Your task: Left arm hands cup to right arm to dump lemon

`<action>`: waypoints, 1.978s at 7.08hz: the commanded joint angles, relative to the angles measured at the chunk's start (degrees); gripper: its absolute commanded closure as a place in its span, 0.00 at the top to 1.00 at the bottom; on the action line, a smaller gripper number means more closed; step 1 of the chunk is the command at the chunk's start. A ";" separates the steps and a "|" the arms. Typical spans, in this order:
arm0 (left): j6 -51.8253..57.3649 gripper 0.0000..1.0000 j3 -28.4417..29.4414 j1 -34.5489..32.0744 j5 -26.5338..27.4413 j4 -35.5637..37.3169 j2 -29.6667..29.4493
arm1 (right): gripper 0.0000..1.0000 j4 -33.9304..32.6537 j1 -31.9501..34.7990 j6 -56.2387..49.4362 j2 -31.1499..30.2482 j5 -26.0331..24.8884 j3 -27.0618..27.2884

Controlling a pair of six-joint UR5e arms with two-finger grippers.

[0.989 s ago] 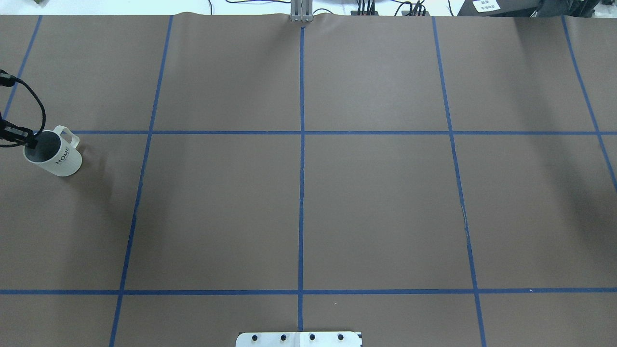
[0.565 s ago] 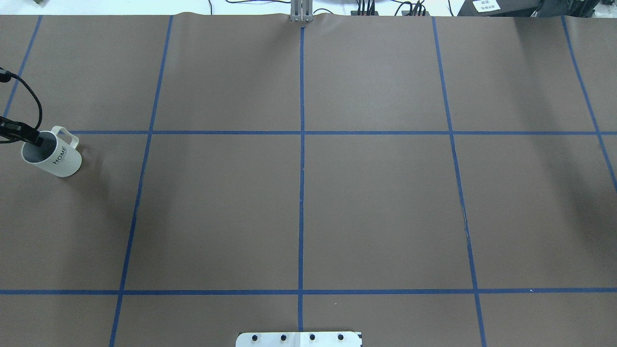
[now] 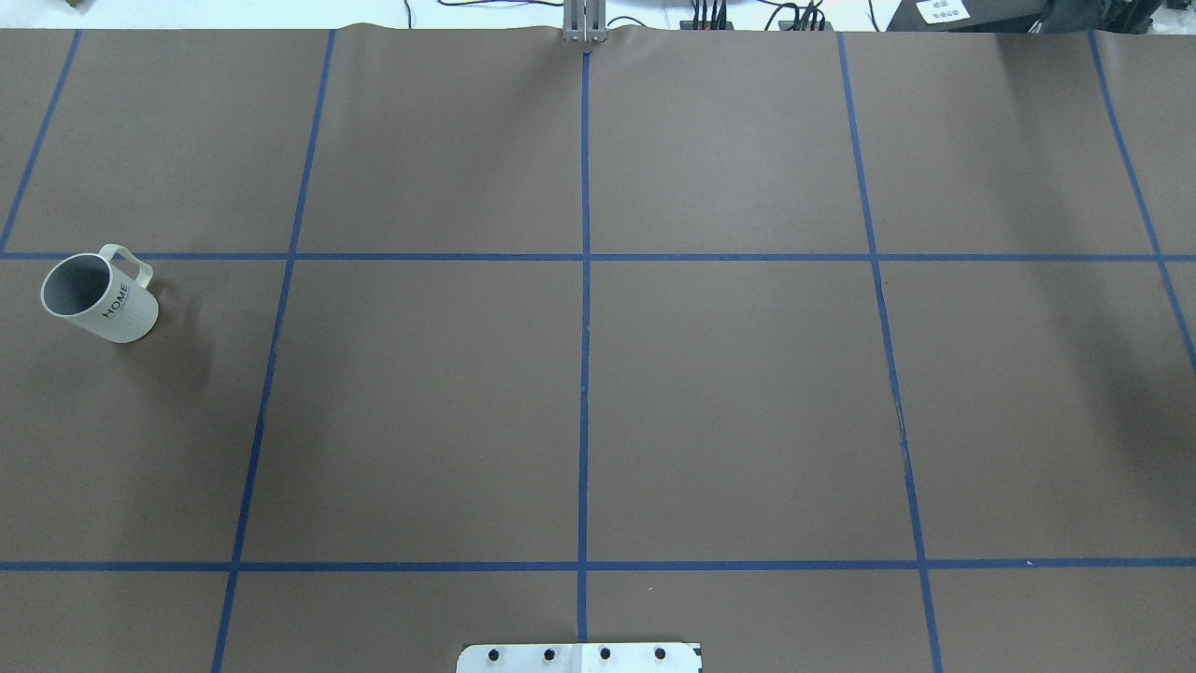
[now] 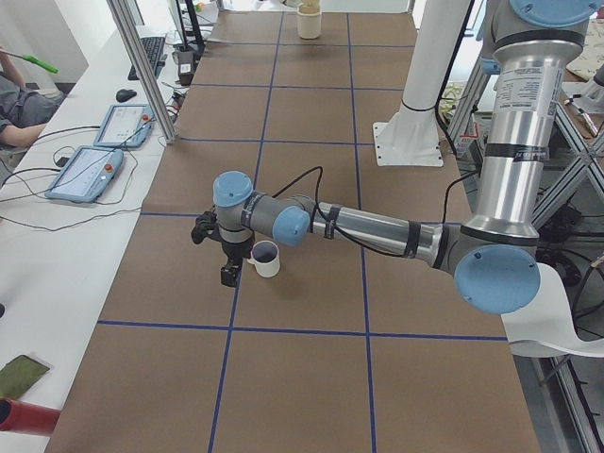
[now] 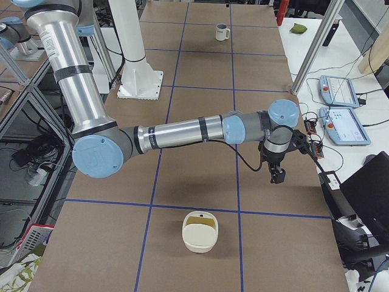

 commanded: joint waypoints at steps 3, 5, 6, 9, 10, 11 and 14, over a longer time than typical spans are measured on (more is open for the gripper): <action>4.27 1.00 0.31 -7.76 -0.11 4.25 3.65 | 1.00 -5.44 -2.10 -0.07 -1.03 -2.05 0.39; 4.00 1.00 -0.92 -9.43 -1.41 4.77 3.75 | 1.00 -4.75 -2.72 0.71 -5.15 -2.33 -1.53; 4.87 1.00 -0.93 -9.43 -4.12 4.51 4.44 | 1.00 -4.13 -2.72 0.72 -5.70 -2.85 -1.71; 5.41 1.00 -1.98 -9.43 -6.26 4.07 5.86 | 1.00 -1.34 -2.72 0.81 -7.45 -2.86 -2.07; 6.02 1.00 -2.07 -9.34 -6.26 4.16 5.77 | 1.00 -0.79 -3.15 0.81 -7.64 -3.64 -1.98; 5.76 1.00 -2.07 -9.34 -6.26 4.16 5.86 | 1.00 -0.79 -3.59 0.81 -7.72 -4.08 -1.98; 5.58 1.00 -3.64 -9.43 -6.26 4.07 6.03 | 1.00 -0.52 -3.60 0.89 -7.64 -3.91 -1.98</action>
